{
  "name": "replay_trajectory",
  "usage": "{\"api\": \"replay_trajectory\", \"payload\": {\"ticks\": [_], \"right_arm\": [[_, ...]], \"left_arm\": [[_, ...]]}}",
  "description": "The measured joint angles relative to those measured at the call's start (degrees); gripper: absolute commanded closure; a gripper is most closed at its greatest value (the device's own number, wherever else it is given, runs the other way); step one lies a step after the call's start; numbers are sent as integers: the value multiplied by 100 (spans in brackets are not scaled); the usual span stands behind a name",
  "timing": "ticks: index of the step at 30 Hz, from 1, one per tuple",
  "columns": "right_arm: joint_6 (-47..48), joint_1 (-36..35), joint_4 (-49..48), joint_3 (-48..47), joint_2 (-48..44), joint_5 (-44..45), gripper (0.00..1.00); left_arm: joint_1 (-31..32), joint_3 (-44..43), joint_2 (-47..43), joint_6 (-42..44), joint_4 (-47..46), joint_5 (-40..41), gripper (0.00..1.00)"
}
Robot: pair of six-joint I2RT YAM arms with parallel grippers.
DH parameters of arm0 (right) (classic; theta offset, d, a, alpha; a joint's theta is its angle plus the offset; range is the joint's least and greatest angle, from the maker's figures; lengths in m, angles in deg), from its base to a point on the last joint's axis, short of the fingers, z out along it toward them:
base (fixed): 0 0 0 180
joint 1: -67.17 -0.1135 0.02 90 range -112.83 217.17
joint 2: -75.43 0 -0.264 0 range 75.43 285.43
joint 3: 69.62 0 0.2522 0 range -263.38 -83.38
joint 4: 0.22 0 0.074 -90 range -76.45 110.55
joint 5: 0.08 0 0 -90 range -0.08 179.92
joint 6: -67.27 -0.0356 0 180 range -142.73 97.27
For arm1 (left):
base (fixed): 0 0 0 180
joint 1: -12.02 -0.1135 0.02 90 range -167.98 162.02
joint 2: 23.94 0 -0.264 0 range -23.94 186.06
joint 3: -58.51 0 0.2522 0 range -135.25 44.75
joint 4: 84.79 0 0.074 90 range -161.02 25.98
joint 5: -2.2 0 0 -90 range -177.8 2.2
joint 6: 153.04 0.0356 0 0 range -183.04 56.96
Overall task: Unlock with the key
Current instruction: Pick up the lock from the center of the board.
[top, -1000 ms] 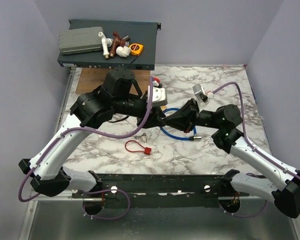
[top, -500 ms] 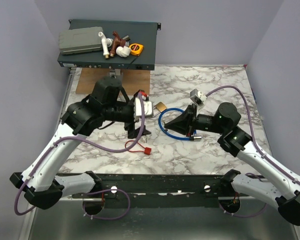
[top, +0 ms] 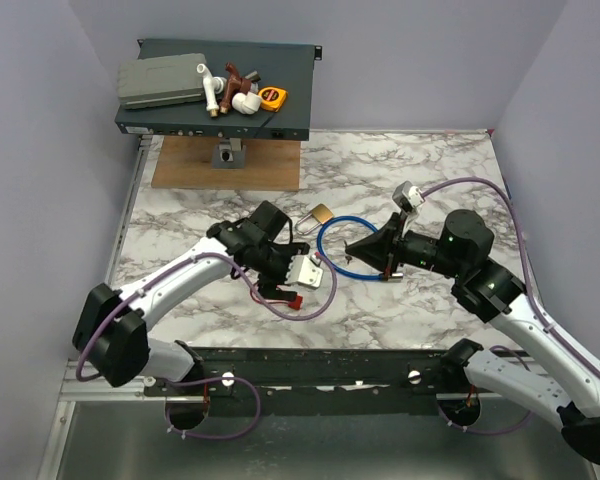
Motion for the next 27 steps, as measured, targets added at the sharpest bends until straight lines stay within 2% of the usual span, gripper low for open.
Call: {"api": "replay_trajectory", "payload": {"ticks": [8,14,22,27], "right_arm": [[160,0,291,-219,-50,610,99],[199,0,448,-402,-48,890,99],[199,0,549,-710,44,1021,99],[201,0,610,-881,79,1058,99]], "left_arm": [[-4,-223,1117,304,-367,-11,27],[76,-254,1471,693,-216,-90,30],[479,-256,1790,774,-153,87,37],[824,-254,2031,592,-267,468,45]]}}
